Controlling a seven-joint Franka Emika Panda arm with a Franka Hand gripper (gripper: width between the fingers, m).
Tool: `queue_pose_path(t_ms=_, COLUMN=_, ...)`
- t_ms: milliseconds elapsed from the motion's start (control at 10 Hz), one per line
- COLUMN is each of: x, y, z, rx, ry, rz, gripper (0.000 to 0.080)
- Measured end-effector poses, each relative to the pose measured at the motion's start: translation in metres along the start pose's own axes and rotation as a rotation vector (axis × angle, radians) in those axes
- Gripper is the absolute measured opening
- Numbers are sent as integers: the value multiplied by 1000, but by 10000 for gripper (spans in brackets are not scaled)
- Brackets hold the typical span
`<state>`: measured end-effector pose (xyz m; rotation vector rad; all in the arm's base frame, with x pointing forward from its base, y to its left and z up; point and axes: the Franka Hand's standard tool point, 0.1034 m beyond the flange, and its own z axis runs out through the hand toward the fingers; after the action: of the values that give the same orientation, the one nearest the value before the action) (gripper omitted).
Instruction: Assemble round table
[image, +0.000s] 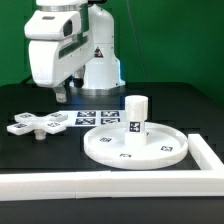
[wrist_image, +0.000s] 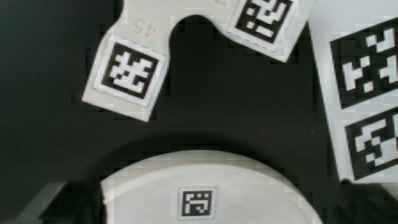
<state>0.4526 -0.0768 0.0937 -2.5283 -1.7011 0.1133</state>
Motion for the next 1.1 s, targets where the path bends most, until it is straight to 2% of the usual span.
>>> queue_pose_path(t_ms=300, x=-1, y=0, z=1, rx=1, ry=-1, rz=-21, gripper=649)
queue_pose_path(t_ms=400, x=-11, y=4, z=3, rx=0, ry=-3, rz=-196, gripper=649)
queue_pose_path(t_ms=600, x=-29, y=20, z=2, rx=-9, ry=-4, rz=-301, gripper=649)
queue_pose_path(t_ms=700, x=-33, y=25, z=0, rx=-12, ry=-4, rz=-299, gripper=649)
queue_pose_path(t_ms=900, x=-34, y=24, z=2, rx=-9, ry=-4, rz=-289, gripper=649)
queue_pose_path(t_ms=1000, x=-37, y=25, z=2, rx=-22, ry=-5, rz=-328, gripper=649)
queue_pose_path(t_ms=1100, x=-47, y=25, z=6, rx=-42, ry=-8, rz=-373, gripper=649)
